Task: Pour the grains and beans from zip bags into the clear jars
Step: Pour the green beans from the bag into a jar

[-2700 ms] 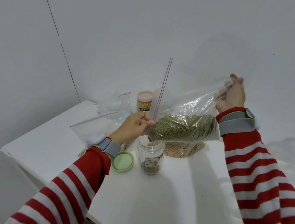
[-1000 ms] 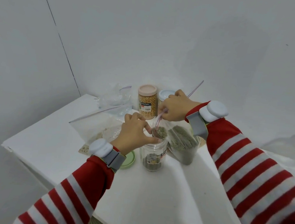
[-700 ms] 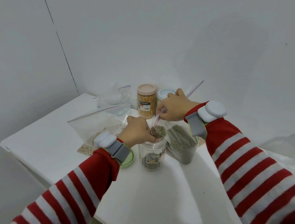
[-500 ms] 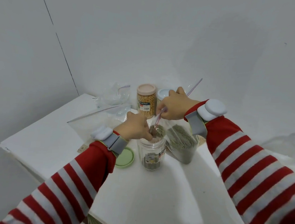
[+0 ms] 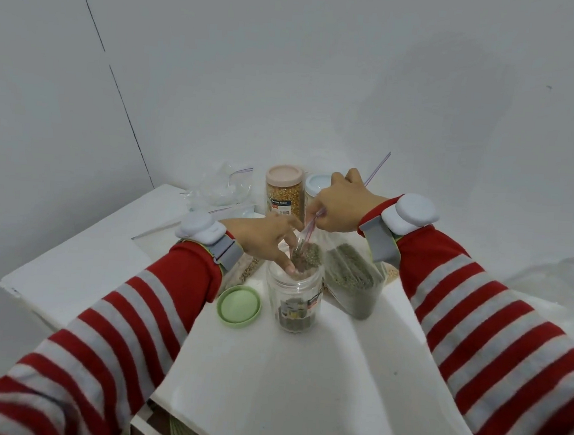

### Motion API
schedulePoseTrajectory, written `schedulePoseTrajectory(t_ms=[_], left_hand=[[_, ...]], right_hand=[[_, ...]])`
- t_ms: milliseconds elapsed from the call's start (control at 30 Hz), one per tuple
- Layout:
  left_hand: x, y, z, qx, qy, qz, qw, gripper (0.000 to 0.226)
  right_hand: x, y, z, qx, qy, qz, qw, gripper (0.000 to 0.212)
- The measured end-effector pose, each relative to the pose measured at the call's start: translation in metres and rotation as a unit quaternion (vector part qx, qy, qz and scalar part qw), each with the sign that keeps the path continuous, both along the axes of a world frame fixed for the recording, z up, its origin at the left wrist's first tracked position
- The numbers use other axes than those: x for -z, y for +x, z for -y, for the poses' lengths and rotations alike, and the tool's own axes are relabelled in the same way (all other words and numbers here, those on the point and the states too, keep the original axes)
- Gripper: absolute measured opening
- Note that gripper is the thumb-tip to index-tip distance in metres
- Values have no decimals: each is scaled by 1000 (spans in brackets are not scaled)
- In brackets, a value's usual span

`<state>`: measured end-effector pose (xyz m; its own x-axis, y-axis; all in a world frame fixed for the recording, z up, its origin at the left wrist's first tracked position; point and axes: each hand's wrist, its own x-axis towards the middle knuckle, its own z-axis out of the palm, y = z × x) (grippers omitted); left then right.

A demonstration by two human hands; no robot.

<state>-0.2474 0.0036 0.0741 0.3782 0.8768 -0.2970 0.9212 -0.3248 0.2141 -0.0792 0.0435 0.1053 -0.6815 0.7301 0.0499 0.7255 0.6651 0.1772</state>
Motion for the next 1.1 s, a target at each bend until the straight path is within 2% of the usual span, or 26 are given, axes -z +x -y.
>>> schedulePoseTrajectory(t_ms=[67,133,233,367,500,600,667,700,733,800,833,867,933,1033,1100], left_hand=[[6,-1,-4,-10,-9,38,999,50],[10,-1,-7,-21,-15,69,997,35],[8,0,-3,-37,-28,87,995,42],[-8,-4,3,-39,-28,118,992,28],[-14,2,2,-103,22,265,958,26],[-4,13,-3,-160,62,330,928,17],[4,14,-6,-185,78,357,912,8],[7,13,-8,-185,85,361,910,6],[9,12,-9,-181,86,363,910,8],[10,12,-7,-176,80,370,909,14],[11,13,-7,-178,77,373,907,16],[12,13,-6,-182,77,374,906,17],[13,12,-7,-182,83,372,906,18],[16,10,-8,-182,84,373,906,17],[17,11,-8,-183,79,378,904,17]], right_hand=[[2,-1,1,0,3,1,1000,27],[5,-4,2,-4,4,0,1000,28],[8,-6,2,-10,4,0,1000,28],[12,-9,-4,-16,-12,-33,999,18],[4,-5,-10,-21,-18,-68,997,18],[0,2,-8,-24,-6,-78,997,18],[6,12,-4,-31,9,-171,985,18],[12,19,-3,-31,44,-263,963,21],[20,26,-1,-18,94,-383,919,25],[46,43,-1,57,200,-615,761,27],[66,51,-3,122,228,-684,682,26],[88,57,-6,210,231,-719,620,28],[129,66,-11,346,158,-761,525,33],[158,73,-9,450,-95,-794,398,23],[161,75,-15,466,-245,-790,314,19]])
